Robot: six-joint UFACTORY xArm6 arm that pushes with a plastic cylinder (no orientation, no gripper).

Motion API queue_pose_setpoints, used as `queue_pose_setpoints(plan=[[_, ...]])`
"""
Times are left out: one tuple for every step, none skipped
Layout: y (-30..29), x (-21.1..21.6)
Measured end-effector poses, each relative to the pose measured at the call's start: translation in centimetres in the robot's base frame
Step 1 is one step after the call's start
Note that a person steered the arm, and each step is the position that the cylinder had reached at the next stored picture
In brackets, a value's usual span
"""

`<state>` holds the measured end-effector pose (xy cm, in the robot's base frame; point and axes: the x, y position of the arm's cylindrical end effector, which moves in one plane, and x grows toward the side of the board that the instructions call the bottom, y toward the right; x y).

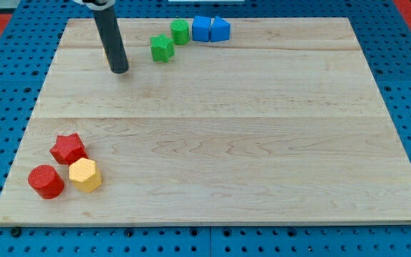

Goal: Move the group of blocks down

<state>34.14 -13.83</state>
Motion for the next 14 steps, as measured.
queue_pose_setpoints(plan=[[8.2,-2.1],[6.5,-5.2],[2.1,-9.3],[1.7,-8.6],[11.2,-5.8],[23.0,-10.1],[21.5,-12.6],[16.2,-12.5],[10.0,-11.3],[5.7,-11.4],[11.7,-12.0],[15.2,-14.9],[12.8,-14.9],[10.2,-14.8]])
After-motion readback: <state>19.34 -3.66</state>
